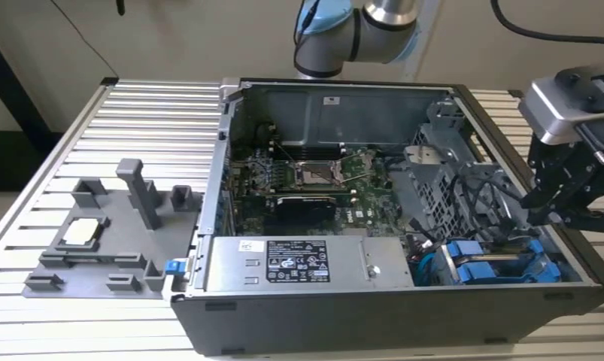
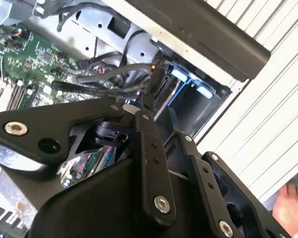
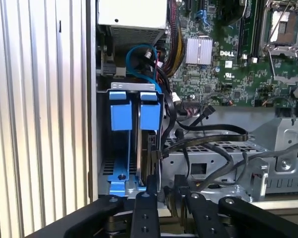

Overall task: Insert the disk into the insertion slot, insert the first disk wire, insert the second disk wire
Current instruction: 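Insert the first disk wire, then insert the second disk wire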

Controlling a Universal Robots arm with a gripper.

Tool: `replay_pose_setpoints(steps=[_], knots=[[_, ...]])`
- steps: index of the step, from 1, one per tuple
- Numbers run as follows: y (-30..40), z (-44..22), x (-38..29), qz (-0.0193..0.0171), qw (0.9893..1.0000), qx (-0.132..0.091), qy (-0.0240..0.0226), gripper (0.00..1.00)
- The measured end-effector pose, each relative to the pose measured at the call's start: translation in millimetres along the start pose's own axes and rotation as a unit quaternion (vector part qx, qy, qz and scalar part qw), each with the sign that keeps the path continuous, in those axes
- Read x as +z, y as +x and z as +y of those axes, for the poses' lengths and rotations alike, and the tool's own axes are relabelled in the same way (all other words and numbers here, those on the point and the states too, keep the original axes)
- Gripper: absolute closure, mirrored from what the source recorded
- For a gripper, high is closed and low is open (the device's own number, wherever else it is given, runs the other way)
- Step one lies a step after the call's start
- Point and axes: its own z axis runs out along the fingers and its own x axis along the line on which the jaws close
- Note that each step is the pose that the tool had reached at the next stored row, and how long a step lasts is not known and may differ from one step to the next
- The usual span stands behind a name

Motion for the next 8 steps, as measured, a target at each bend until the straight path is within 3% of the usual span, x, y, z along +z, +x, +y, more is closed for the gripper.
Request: replay_pose_setpoints(steps=[2,3,8], knots=[[0.1,0.1,0.6,-0.0007,0.9999,-0.007,0.0101,0.71],[0.1,0.2,1.3,-0.0010,0.9999,-0.011,0.0129,0.71],[-0.5,0.4,9.5,-0.0034,0.9995,-0.028,0.0140,0.71]])
